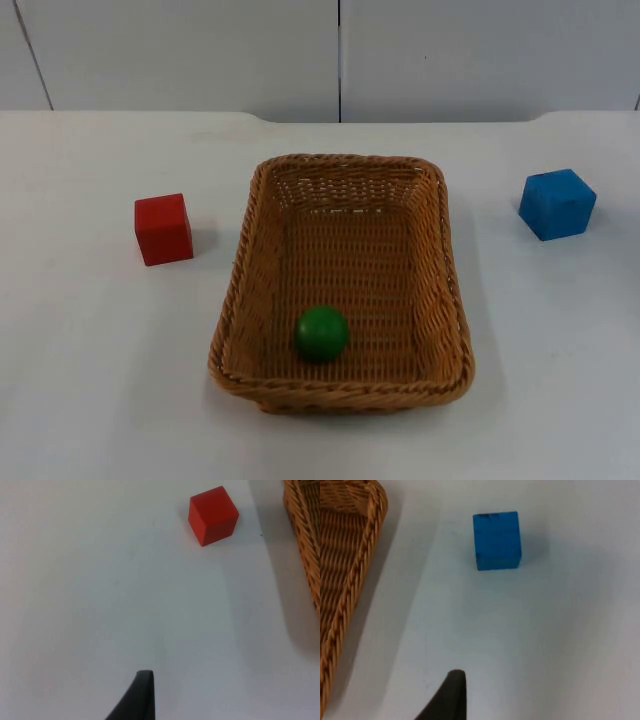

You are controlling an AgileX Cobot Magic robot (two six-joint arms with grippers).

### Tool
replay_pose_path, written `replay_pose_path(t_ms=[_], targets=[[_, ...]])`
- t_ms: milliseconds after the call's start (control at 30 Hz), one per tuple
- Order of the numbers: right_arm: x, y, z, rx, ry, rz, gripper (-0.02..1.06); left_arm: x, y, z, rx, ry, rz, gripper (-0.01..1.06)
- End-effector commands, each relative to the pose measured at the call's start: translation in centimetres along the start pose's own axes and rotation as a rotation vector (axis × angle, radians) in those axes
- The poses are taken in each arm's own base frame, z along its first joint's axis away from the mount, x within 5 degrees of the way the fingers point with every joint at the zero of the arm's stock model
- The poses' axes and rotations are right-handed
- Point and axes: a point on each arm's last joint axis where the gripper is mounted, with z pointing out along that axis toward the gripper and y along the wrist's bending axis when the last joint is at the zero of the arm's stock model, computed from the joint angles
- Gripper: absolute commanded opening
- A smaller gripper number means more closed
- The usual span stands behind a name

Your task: Place all geometric objects except the red cube into the basket.

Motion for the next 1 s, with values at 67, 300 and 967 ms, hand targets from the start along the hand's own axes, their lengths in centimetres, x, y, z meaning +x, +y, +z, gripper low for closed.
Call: replay_pose_path(t_ms=[67, 300, 967], targets=[[-2.4, 1.3, 3.3, 0.021, 0.04, -0.117, 1.05, 0.0, 0.1, 0.0, -0.002, -0.009, -0.004, 1.05], [-5.2, 2.1, 9.5, 0.024, 0.092, -0.14, 1.05, 0.0, 0.2, 0.0, -0.019, -0.01, 0.015, 1.05], [-4.2, 2.7, 24.6, 0.004, 0.043, -0.13, 1.05, -0.1, 0.3, 0.0, -0.03, -0.028, 0.03, 1.05]])
